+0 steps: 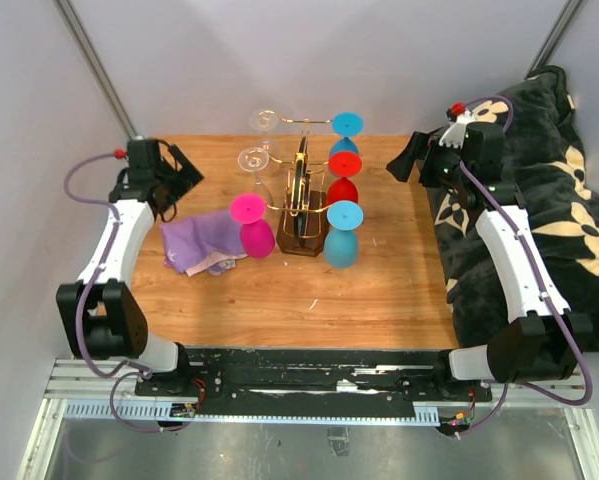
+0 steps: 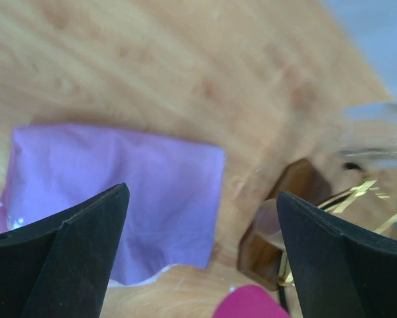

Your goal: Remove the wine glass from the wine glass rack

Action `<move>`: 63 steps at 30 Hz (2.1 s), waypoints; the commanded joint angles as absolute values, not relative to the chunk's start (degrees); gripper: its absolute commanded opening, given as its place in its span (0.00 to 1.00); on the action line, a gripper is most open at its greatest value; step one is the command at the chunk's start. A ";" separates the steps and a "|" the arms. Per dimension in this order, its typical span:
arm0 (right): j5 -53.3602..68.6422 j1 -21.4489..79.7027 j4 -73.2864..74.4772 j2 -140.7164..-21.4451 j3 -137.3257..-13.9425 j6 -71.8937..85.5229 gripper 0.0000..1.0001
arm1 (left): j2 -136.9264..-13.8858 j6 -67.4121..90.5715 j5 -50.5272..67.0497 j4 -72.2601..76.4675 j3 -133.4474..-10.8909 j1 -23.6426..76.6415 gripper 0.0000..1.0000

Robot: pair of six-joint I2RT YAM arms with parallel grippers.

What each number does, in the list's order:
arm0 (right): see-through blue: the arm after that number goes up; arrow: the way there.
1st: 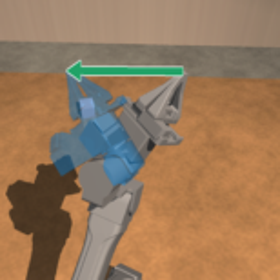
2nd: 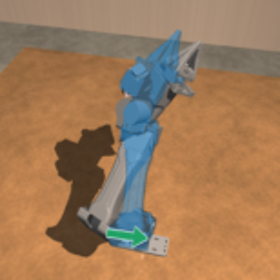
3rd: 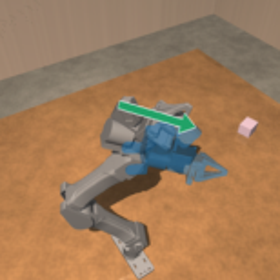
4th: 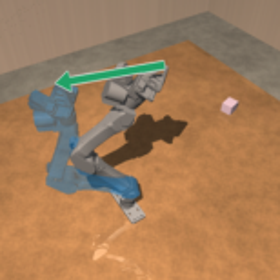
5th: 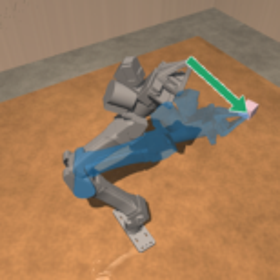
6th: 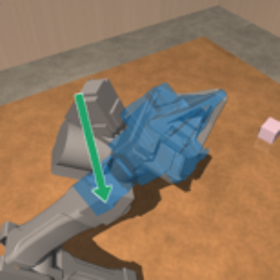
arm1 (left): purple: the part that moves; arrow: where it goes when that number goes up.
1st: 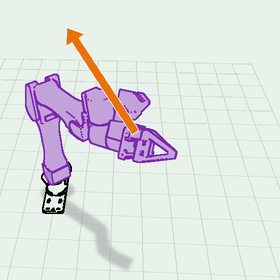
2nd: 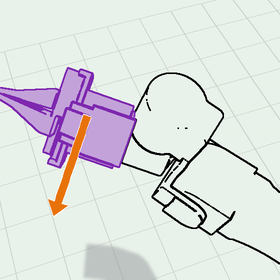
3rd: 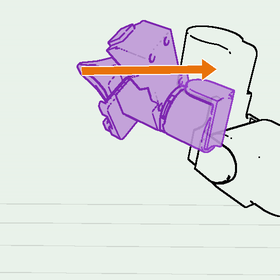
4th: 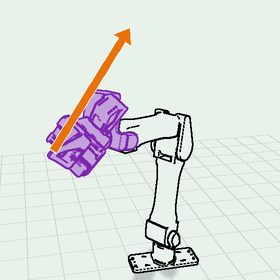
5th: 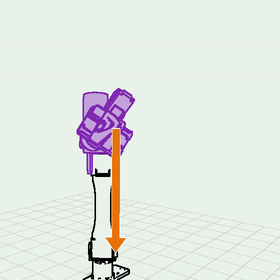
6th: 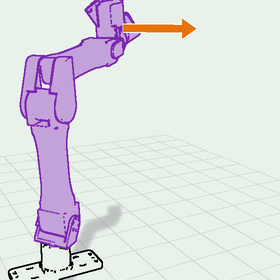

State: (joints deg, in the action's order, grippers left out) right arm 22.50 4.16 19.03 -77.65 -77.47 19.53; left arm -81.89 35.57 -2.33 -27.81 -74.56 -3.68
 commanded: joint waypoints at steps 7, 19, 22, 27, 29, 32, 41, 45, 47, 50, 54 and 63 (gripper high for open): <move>23.45 4.92 21.75 -75.12 -77.30 15.37 0.99 | -85.59 39.55 2.39 -23.49 -56.98 -2.93 1.00; 20.05 4.92 24.00 -75.95 -76.68 14.71 0.98 | -99.80 39.25 -2.55 -30.01 -61.52 1.25 1.00; 19.72 4.92 24.13 -75.87 -76.86 14.14 0.98 | -102.95 40.95 -2.85 -29.28 -61.84 -0.65 1.00; 19.21 4.92 24.01 -75.82 -76.88 13.45 0.98 | -108.16 42.97 -3.96 -30.46 -68.95 -6.11 1.00; 19.20 4.92 24.01 -75.87 -76.82 13.37 0.98 | -110.87 43.40 -4.63 -31.92 -74.33 -8.29 1.00; 19.57 4.92 23.46 -75.87 -76.54 13.82 0.98 | -116.69 44.10 -8.25 -33.63 -82.80 -11.08 1.00; 19.21 4.92 18.53 -77.61 -74.21 17.19 0.98 | -127.36 43.66 -21.62 -44.01 -104.05 -17.56 1.00; 23.62 3.46 13.04 -79.35 -73.16 24.19 0.98 | -122.70 42.86 -24.89 -43.39 -103.75 -16.81 1.00; 29.68 2.18 5.91 -80.00 -71.07 31.39 0.99 | -118.76 42.13 -23.67 -40.66 -100.92 -15.91 1.00; 36.91 1.80 -3.07 -82.22 -70.26 39.30 0.93 | -113.87 41.03 -21.63 -39.09 -99.06 -14.11 1.00; 43.92 2.00 -8.88 -85.79 -71.90 45.67 0.72 | -109.92 39.50 -17.08 -40.00 -99.39 -11.50 1.00; 47.09 4.34 -16.14 -87.06 -71.01 50.95 0.43 | -97.11 37.45 -17.51 -35.47 -90.62 -3.45 1.00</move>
State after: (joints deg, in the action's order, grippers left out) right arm 43.75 2.96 -9.23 -87.15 -71.05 46.94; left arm -103.50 39.42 -15.27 -38.81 -95.55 -6.92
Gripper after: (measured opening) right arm 0.463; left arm 0.994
